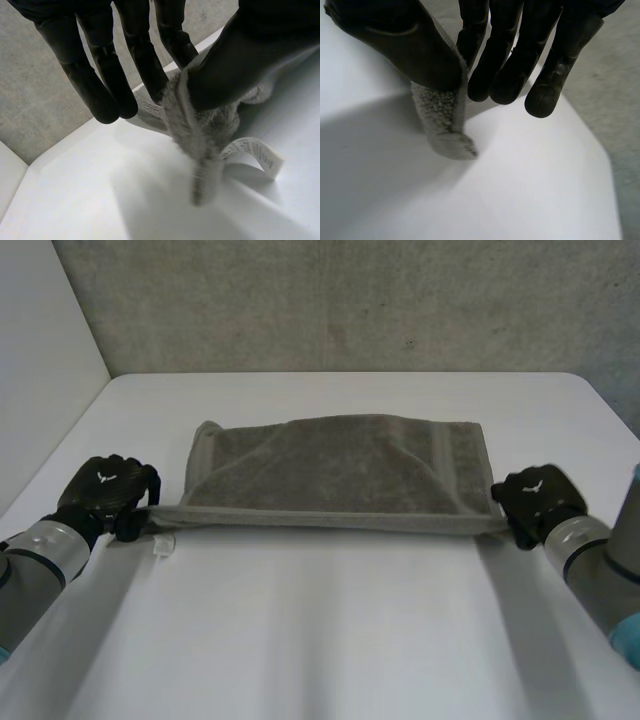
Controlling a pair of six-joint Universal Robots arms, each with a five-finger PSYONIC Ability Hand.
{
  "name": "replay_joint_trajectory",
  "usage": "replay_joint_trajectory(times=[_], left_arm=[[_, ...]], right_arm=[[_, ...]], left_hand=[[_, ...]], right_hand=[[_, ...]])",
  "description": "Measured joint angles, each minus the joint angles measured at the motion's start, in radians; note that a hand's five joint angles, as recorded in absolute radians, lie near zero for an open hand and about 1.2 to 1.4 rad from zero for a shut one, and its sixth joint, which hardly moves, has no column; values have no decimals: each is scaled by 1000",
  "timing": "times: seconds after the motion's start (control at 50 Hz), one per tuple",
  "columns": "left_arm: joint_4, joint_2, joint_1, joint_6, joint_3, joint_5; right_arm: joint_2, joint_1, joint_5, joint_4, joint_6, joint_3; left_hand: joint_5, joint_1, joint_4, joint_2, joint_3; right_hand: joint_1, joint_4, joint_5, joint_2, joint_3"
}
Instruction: Fold the towel.
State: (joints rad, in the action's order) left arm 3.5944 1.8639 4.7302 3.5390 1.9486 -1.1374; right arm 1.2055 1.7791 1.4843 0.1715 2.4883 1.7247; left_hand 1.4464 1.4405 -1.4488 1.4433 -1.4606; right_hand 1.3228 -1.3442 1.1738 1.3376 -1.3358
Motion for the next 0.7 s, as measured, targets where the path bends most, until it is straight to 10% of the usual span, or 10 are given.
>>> replay_joint_trajectory(times=[0.24, 0.38, 0.7], left_arm=[[-4, 32, -25, 9, 1, 3], [-4, 37, -41, 10, 3, 12], [-12, -197, 59, -69, -36, 62]], right_arm=[[70, -33, -5, -1, -1, 10], [61, -32, -8, 0, -3, 12], [295, -81, -19, 2, 41, 0]], left_hand=[[-362, -358, 360, -360, 375], [49, 35, -73, 67, -64], [51, 35, -79, 72, -84]], right_hand=[[4, 0, 6, 0, 0], [4, 0, 6, 0, 0], [4, 0, 7, 0, 0]])
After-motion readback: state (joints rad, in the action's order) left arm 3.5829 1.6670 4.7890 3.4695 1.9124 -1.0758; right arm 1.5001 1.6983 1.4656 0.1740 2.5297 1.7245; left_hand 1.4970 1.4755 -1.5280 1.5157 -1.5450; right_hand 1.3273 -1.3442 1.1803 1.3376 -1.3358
